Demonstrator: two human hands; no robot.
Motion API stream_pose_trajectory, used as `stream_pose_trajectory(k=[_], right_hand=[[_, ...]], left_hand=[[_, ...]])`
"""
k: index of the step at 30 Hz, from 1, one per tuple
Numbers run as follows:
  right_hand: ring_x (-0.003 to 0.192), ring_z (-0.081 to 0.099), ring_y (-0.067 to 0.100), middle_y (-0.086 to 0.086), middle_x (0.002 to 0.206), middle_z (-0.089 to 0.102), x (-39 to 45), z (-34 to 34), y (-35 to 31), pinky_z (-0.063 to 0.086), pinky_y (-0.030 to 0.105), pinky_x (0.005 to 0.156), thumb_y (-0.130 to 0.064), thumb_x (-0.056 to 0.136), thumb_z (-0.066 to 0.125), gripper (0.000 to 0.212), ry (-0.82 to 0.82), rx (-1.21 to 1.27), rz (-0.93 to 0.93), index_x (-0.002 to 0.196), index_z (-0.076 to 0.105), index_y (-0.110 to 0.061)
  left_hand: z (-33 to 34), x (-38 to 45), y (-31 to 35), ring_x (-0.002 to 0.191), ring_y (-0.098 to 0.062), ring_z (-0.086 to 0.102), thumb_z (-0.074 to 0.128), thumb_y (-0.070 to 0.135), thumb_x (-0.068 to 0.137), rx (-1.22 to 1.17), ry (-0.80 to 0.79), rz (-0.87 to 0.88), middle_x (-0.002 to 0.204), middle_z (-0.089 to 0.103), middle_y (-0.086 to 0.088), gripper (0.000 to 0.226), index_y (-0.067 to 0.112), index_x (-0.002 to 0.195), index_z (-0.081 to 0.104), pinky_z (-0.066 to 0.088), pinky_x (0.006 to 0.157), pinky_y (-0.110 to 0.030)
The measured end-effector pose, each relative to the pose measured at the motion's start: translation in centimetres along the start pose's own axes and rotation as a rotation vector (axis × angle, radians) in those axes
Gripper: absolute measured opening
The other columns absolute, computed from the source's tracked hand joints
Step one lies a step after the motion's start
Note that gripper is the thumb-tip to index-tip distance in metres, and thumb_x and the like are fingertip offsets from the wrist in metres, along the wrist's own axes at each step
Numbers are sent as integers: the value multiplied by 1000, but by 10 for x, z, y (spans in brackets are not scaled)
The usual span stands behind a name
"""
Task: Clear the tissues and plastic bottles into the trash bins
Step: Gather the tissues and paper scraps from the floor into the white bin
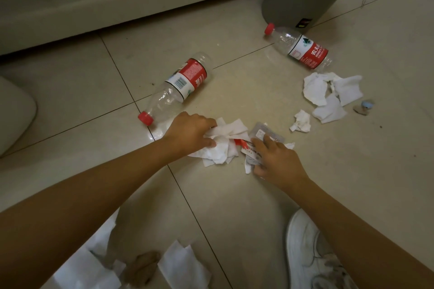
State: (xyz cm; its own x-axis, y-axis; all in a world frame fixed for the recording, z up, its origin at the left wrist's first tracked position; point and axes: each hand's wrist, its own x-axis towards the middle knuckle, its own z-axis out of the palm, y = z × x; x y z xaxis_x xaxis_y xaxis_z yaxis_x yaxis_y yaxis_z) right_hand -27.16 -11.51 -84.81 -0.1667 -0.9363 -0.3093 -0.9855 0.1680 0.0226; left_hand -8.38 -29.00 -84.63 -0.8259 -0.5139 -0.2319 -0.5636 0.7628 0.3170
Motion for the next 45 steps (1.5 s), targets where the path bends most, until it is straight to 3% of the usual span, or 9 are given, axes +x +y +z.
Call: stream_pose_trajectory(k=[5,9,14,17,21,29,37,42,45], right_hand=[[51,62,28,14,83,67,5,1,-5,43,26,36,-13,59,84,52,159,-64,-67,107,66,-7],[40,56,26,9,68,67,10,-19,1,38,23,36,-5,63,83,44,337,24,-90,105,69,-12],[69,65,18,3,91,71,13,-60,-5,55,35,58,-14,87,64,40,358,514,17,125,58,-24],[85,64,1,-14,104,67,18,-88,-15,54,20,72,-12,84,69,42,371,866,105,122,58,-26],[95,65,1,-18,111,67,27,-109,-28,51,16,65,-2,75,75,45,343,1156,105,112,60,-22],[99,63,-2,-11,112,67,45,-141,-66,49,12,68,1,71,78,55,324,1212,-10,117,58,-21],[104,62,0,-13,114,66,59,-207,-135,53,17,73,-2,73,78,51,332,1286,-210,116,58,-21],[103,61,-3,-15,112,65,66,-247,-188,52,15,74,-4,73,77,49,334,1281,-341,113,59,-27],[103,62,1,-12,113,65,68,-264,-216,56,23,79,-5,73,77,50,319,1290,-411,116,59,-23]], left_hand=[[-8,-14,-5,92,-17,61,59,48,87,-97,30,-54,103,69,3,39,22,116,63,44,77,-30],[-14,-26,-14,85,-13,62,61,48,85,-192,50,-114,98,70,6,35,25,111,65,52,75,-36],[-30,-39,-19,85,-8,58,66,46,83,-276,126,-187,105,68,10,38,28,117,63,49,73,-28],[-43,-48,-22,86,-10,59,68,45,81,-315,179,-239,108,67,9,42,28,119,62,49,74,-28],[-60,-61,-30,84,-15,63,71,42,79,-401,231,-300,108,69,5,43,25,118,64,53,72,-30],[-105,-108,-50,91,-10,61,76,27,78,-723,400,-392,100,64,10,39,24,115,64,52,75,-26],[-160,-177,-75,79,-8,67,76,19,78,-889,608,-458,101,61,16,40,30,112,60,51,55,-13],[-186,-221,-86,84,-12,68,76,18,77,-905,741,-474,105,62,9,42,26,114,60,58,64,-23],[-198,-247,-94,86,-12,69,75,19,77,-891,825,-486,108,63,8,44,23,118,60,59,64,-26]])
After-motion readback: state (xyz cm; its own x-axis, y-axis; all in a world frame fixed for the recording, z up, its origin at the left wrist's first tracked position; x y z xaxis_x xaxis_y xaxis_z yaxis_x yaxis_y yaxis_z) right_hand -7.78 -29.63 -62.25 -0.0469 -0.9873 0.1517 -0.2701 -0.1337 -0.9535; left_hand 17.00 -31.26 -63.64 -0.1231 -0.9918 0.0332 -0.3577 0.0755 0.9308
